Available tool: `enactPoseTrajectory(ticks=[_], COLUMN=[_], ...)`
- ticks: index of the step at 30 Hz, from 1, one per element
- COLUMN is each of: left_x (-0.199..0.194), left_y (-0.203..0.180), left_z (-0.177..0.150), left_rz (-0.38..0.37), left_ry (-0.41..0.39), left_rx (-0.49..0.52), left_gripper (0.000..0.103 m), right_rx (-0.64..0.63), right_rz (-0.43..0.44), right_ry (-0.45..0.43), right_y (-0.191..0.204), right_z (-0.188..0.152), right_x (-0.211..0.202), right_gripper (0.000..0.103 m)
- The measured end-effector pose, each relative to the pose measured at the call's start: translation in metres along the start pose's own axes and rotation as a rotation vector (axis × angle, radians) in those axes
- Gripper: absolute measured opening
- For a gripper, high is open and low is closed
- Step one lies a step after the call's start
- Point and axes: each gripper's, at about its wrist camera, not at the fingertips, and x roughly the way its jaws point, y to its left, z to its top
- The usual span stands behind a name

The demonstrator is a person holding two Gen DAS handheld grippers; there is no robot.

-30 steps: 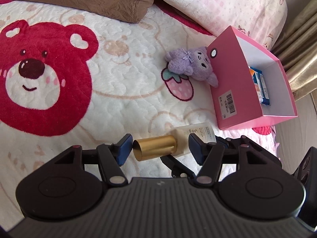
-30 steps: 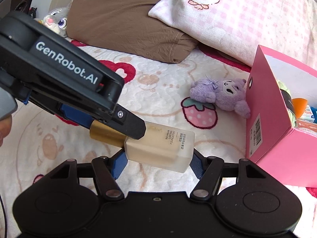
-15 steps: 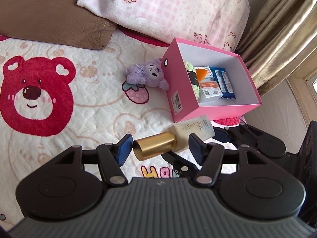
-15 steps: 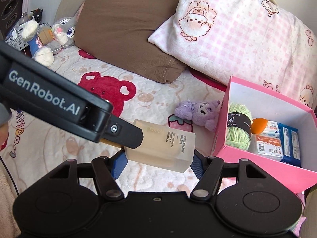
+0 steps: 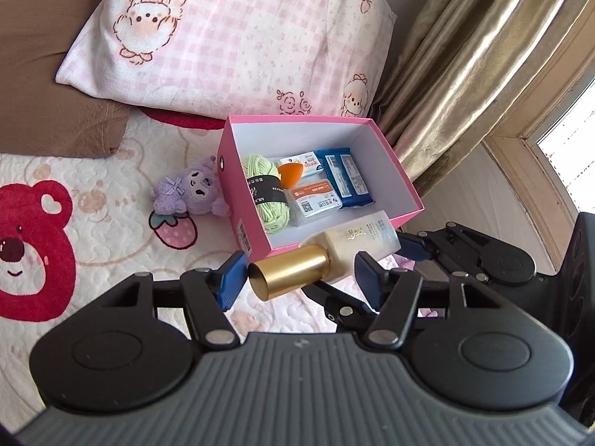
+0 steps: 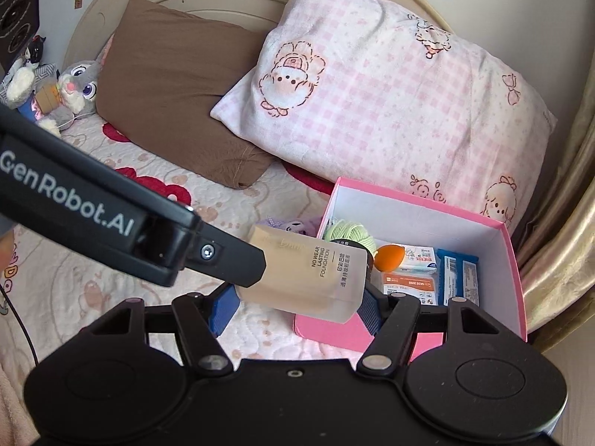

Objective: Organize objects
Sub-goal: 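Lift the foundation bottle with the left gripper and carry it over the pink box, then lower the bottle into the box and open the left gripper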

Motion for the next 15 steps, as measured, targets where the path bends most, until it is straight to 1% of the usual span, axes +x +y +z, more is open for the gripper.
enactPoseTrajectory(ticks=[3, 7, 12, 15], left_x=[0.008, 0.024, 0.059, 0.09], left_y=[-0.007, -0.019, -0.034, -0.037], left_z=[0.012, 0.031, 0.057, 0.069], left_rz=[-0.021, -0.053, -0.078, -0.096], left_ry=[-0.007, 0.002, 0.042, 0.085], left_rx=[0.007, 0.015, 0.021, -0.001], left_gripper=[0.061, 0.061, 0.061, 0.061], right_rx=[0.008, 0.007, 0.036, 0.043], right_rz=[-0.028, -0.062, -0.084, -0.085], right_ry=[-0.016, -0.011, 0.048, 0.097], right_y=[-0.01, -0.029, -0.068, -0.093], right_z=[0.003, 0.008, 0.022, 0.025], right_x=[0.002, 0.007, 0.019, 0.035], right_gripper=[0.071, 0.071, 0.071, 0.071])
